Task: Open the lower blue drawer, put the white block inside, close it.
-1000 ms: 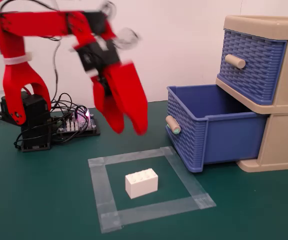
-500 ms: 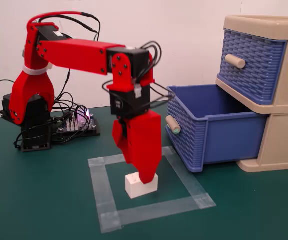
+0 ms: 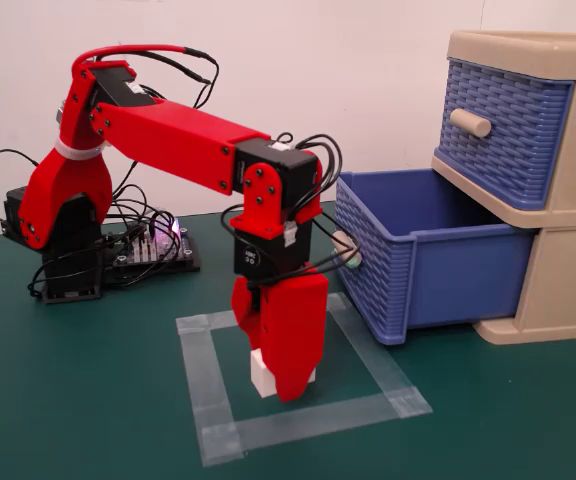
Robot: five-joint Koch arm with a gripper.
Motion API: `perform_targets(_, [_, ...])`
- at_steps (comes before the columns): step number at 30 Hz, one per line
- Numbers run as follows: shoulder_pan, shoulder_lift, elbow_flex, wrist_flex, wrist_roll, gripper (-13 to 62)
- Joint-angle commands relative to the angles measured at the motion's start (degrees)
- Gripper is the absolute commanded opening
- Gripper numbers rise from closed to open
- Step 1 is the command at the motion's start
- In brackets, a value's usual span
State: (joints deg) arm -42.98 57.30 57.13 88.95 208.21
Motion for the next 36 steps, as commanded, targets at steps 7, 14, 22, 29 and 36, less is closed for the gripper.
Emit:
perform_targets(7, [-0.18,2.02,-1.32,1.23,-2.90,-8.2])
perform_targets(14, [-0.53,18.37,-2.11,13.18,-7.03,-8.2])
perform_targets(22, [-12.74,32.43,-2.64,16.08,-11.43,-8.1])
perform_targets(29, [-30.06,23.73,-12.48,-1.93,-10.81,-8.0])
perform_targets(36, [-30.59,12.74,-21.80,-6.24,-10.72,-7.6])
